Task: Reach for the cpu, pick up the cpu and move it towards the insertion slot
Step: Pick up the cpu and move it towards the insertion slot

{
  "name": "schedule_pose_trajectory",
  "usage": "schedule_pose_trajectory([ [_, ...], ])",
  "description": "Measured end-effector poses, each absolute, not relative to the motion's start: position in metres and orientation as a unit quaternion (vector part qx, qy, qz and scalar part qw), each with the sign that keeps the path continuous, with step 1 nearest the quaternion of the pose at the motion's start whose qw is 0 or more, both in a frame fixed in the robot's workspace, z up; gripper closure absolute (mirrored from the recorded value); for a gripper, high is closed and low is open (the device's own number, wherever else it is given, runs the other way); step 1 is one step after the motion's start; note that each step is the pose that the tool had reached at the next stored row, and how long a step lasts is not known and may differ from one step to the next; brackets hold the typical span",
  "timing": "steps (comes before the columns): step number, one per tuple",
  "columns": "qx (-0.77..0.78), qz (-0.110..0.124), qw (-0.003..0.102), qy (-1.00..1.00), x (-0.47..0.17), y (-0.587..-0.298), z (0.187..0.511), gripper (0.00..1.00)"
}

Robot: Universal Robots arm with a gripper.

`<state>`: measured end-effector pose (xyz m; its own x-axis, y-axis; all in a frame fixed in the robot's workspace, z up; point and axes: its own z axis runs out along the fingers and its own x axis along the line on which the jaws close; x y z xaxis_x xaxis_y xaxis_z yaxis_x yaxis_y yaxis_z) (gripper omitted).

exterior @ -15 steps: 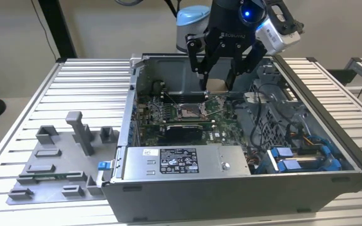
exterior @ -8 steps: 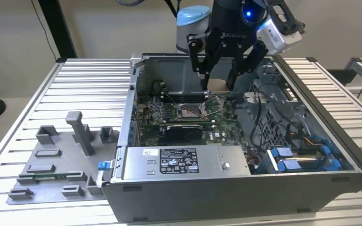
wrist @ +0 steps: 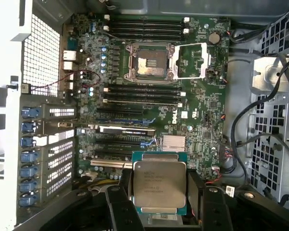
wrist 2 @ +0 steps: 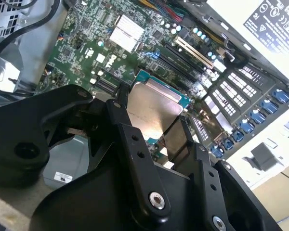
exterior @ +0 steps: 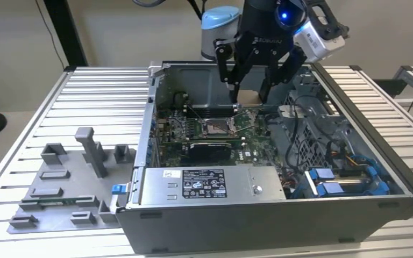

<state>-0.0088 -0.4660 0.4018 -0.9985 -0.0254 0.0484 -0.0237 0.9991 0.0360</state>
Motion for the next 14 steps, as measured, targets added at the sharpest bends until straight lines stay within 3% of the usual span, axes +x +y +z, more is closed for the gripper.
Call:
schedule_pose_trajectory([
  [14,0.012,-0.018,0.025,-0.999,-0.0027,-0.4653,0.4016,1.00],
])
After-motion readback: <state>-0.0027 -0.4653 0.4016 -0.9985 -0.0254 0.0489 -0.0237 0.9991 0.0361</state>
